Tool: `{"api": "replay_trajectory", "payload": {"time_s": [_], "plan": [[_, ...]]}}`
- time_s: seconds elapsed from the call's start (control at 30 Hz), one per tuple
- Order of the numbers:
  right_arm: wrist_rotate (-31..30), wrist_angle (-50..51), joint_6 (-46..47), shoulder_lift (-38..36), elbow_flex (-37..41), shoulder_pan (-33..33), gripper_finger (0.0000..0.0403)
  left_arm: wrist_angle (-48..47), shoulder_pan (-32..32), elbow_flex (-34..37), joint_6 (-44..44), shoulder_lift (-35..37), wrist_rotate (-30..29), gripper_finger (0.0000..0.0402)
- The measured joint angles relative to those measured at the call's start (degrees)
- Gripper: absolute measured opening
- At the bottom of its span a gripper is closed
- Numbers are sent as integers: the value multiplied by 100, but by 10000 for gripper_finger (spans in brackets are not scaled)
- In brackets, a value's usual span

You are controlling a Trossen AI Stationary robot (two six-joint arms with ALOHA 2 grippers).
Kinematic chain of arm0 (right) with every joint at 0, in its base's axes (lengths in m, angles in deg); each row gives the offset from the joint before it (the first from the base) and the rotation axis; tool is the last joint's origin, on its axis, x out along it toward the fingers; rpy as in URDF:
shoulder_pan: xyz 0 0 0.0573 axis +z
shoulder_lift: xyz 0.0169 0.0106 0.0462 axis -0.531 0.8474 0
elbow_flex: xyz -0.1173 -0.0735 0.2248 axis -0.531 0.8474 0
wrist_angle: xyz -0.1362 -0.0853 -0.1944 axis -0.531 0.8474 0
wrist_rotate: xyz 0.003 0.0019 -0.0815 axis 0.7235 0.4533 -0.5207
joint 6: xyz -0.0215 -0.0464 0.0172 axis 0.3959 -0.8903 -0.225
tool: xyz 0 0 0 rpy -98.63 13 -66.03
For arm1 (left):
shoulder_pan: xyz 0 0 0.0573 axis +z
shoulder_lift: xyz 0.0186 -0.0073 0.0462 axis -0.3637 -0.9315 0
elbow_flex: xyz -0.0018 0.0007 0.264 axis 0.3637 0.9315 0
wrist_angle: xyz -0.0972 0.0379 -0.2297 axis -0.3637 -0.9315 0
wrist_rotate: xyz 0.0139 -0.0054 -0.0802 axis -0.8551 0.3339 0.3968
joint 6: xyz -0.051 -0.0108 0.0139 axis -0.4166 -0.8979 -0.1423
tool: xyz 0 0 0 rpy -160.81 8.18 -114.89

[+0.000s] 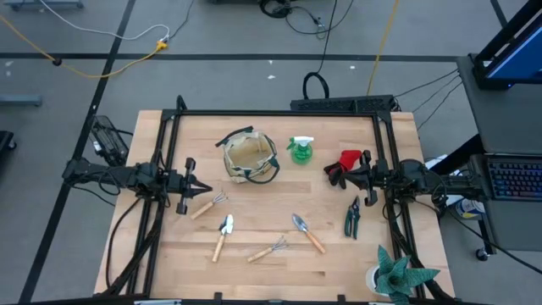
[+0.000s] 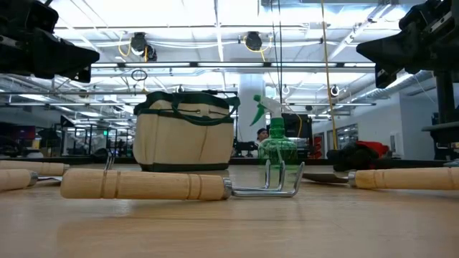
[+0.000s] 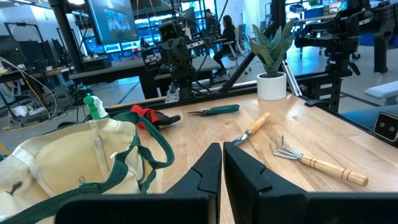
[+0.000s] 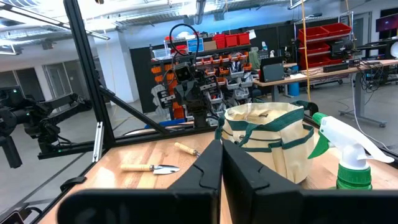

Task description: Pick & Place Garden tools in Gardening bag

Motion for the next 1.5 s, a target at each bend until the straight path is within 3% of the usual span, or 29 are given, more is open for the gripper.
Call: {"api": "replay_trajectory", "payload": {"time_s": [1.5], "plan": [[-1,-18,-257,0,-1,0,4,0,-2,1,0,1,0,24]]}}
